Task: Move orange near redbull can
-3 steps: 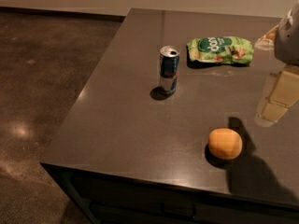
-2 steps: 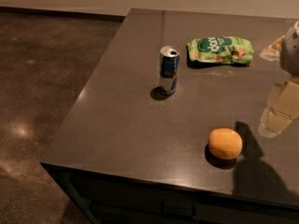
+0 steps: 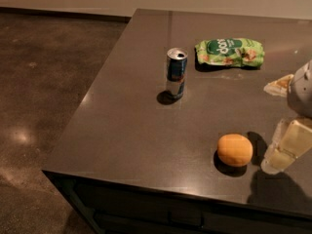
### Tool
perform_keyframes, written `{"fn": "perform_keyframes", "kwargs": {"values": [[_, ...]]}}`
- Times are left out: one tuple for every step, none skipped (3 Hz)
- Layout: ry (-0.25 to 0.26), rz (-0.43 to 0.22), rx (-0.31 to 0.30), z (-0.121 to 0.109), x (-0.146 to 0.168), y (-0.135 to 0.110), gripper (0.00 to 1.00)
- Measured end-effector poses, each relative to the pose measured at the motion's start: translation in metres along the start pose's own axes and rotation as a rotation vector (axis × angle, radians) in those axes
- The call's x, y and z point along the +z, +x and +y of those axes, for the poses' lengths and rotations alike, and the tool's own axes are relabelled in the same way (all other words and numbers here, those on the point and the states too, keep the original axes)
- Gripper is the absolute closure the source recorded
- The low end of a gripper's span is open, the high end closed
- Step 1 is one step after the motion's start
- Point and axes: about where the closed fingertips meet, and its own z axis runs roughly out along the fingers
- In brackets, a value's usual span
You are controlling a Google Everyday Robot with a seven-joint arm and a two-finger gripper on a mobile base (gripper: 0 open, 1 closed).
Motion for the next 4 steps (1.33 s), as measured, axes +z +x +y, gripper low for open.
{"fn": "perform_keyframes", "kwargs": {"values": [[-0.014, -0.047, -0.020, 0.012, 0.024, 0.000, 0.00], [-0.016, -0.085, -0.051, 0.023, 0.040, -0.001, 0.00], [-0.011, -0.113, -0.073, 0.030, 0.050, -0.003, 0.00], [-0.020, -0.129, -0.084, 0.035, 0.058, -0.006, 0.16]]}}
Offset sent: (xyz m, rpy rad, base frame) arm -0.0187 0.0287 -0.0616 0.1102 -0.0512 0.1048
